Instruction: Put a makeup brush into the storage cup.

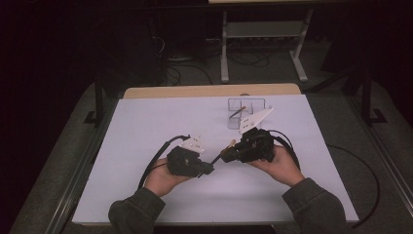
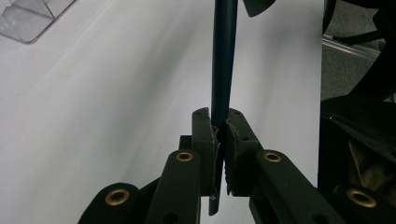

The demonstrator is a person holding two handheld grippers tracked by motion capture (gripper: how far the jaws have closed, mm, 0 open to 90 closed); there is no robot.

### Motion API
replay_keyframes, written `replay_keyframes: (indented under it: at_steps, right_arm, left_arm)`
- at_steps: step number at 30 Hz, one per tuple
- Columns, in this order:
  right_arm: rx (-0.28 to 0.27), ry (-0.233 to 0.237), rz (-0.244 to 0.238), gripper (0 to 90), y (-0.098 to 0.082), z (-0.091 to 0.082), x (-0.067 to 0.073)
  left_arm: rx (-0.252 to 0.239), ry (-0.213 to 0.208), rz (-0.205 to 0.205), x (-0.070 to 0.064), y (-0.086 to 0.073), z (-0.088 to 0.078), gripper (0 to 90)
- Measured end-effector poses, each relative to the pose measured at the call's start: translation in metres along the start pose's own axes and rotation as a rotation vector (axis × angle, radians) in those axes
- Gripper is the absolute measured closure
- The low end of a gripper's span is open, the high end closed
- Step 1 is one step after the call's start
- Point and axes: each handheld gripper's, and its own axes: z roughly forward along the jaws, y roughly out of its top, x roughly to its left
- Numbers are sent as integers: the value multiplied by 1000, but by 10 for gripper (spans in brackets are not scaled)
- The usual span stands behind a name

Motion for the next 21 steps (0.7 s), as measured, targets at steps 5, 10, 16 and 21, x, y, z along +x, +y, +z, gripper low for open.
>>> replay_keyframes:
  at_steps: [5, 10, 16, 21]
  right_arm:
    - [-10, 11, -7, 796, 3, -1, 1]
    - [-14, 18, -10, 801, 4, 0, 1]
    - [-25, 33, -8, 809, 6, 0, 2]
    - [-36, 52, -2, 816, 7, 2, 3]
  left_arm:
    - [1, -5, 1, -1, 1, 3, 840]
    - [8, -9, 8, -2, 2, 5, 840]
    - [5, -12, 10, -3, 3, 7, 840]
    - [6, -15, 11, -4, 4, 9, 840]
